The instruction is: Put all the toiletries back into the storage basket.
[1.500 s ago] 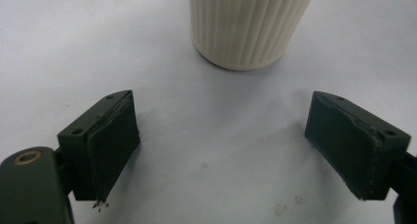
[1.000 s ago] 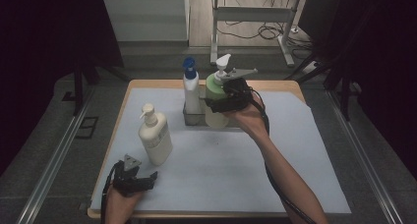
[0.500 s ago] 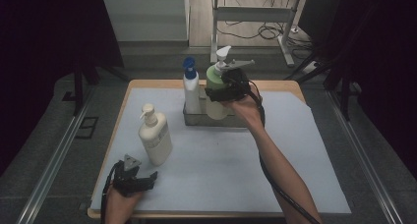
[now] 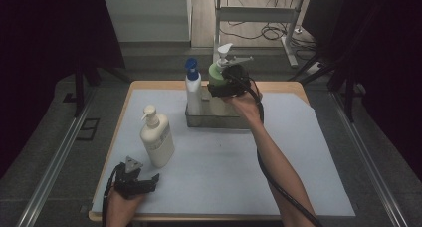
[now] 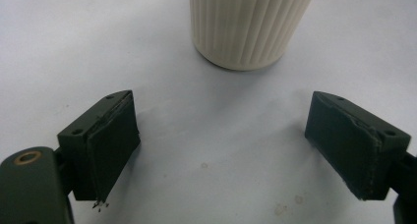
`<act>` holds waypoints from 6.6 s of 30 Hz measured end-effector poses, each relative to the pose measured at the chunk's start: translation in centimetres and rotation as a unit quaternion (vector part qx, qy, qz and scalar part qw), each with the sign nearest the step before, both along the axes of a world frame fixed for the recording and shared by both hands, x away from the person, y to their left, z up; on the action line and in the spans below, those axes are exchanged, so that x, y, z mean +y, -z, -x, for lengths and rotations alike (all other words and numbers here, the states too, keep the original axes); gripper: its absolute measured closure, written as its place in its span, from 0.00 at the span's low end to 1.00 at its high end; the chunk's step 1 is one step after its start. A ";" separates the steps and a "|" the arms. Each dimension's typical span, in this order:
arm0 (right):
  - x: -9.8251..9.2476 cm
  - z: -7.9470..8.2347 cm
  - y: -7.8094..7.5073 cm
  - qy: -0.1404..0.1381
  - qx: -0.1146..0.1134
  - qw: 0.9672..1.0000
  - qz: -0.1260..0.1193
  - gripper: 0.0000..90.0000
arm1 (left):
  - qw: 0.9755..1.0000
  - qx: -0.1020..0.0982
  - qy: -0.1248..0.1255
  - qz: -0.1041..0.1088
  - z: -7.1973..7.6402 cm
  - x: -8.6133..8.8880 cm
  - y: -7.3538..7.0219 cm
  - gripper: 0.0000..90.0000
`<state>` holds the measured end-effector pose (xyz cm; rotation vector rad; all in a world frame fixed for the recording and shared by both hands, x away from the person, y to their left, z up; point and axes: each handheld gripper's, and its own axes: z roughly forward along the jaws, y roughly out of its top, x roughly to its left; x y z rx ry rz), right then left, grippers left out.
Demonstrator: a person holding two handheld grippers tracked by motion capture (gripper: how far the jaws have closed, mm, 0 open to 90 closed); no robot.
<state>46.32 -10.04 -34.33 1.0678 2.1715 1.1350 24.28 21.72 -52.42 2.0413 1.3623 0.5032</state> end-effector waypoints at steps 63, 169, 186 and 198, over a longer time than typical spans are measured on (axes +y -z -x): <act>-0.5 -2.3 7.0 -0.004 0.073 0.997 0.030 0.13 | 1.000 0.000 0.000 -0.002 0.0 0.0 0.0 0.14; -3.3 -1.9 11.4 0.031 0.104 0.994 0.001 1.00 | 1.000 0.002 0.000 -0.001 0.0 0.0 0.0 0.14; -3.1 -1.8 11.7 0.041 0.104 0.994 0.016 0.94 | 1.000 0.001 0.000 -0.002 0.0 0.0 0.0 0.14; -4.0 -1.2 11.0 0.037 0.087 0.995 0.021 0.75 | 1.000 0.000 0.000 -0.002 0.0 0.0 0.0 0.14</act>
